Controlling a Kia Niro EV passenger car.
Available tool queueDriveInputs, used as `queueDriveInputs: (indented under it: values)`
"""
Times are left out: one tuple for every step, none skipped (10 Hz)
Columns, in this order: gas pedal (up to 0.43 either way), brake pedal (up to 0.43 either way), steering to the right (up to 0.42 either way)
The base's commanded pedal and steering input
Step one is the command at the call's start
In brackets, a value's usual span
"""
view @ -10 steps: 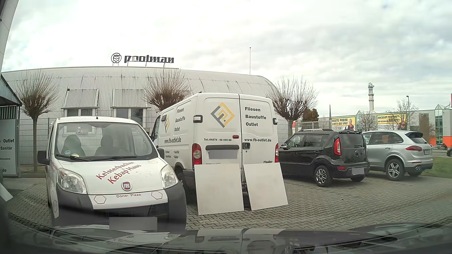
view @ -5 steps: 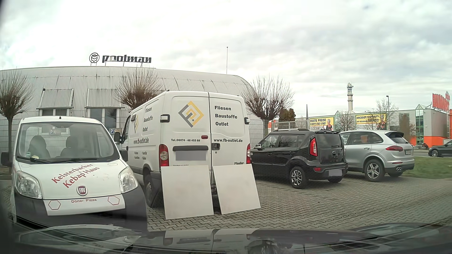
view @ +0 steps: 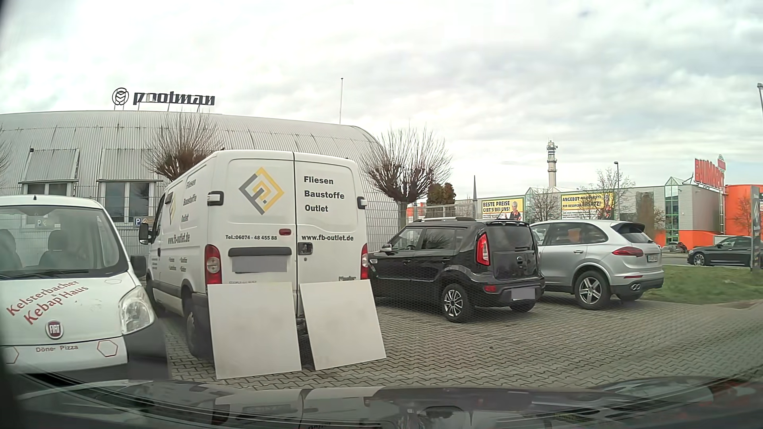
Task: Follow the waypoints while adhering to traffic rules and regulations
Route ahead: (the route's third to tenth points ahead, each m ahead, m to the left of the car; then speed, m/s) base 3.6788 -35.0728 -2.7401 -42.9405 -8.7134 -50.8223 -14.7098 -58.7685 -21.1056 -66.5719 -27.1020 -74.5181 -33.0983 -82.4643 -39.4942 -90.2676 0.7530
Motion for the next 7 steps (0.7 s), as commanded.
queueDriveInputs:
  values:
    - [0.000,0.000,0.956]
    - [0.000,0.000,0.944]
    - [0.000,0.000,0.939]
    - [0.000,0.000,0.941]
    - [0.000,0.000,0.945]
    - [0.000,0.000,0.951]
    - [0.000,0.000,0.958]
